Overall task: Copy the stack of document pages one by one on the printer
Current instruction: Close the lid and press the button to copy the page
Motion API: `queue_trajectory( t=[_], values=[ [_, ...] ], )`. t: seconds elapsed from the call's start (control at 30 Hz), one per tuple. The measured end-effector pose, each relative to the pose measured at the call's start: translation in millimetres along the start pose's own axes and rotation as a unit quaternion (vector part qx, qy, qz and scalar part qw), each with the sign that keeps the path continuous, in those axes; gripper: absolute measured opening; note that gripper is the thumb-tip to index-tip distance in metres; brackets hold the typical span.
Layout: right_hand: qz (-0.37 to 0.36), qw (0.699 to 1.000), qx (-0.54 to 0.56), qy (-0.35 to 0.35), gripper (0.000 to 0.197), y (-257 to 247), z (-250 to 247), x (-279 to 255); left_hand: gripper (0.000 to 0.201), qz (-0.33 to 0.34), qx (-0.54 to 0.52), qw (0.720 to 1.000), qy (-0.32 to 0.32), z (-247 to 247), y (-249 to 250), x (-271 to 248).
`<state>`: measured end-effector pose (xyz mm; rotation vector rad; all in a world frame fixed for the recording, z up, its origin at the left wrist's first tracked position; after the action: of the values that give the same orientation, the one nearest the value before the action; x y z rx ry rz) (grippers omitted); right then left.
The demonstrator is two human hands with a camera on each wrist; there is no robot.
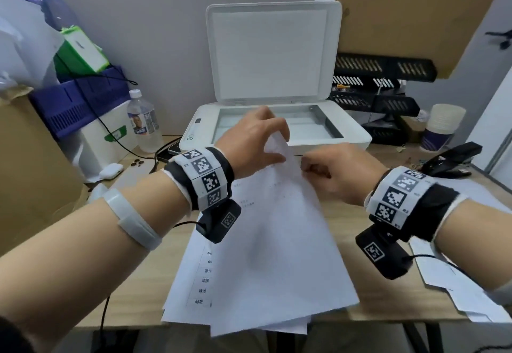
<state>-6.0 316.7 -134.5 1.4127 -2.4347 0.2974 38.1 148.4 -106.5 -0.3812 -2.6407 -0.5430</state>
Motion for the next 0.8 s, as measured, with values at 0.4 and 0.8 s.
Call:
queue_trajectory(
  t=[0.4, 0.8],
  values=[
    [0.201, 0.973, -0.027, -0.113, 0.016, 65, -82, 32, 0.014, -0.101, -0.154, 0.974, 0.136, -117, -33, 45],
    [0.18, 0.953, -0.046, 0.239, 0.039, 82, -127, 77, 0.011, -0.014, -0.208, 0.93, 0.302, -145, -72, 36]
  ],
)
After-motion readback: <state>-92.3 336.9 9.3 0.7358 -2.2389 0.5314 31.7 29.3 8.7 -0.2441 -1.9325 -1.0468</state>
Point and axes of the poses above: each hand's wrist, its own x-axis towards the middle knuckle, its own z-axis out of the palm, y = z × x, the point moved 5 cm from there along x, towards the middle knuckle, and after that the axes turned 9 degrees about -x, right-handed, at the moved point
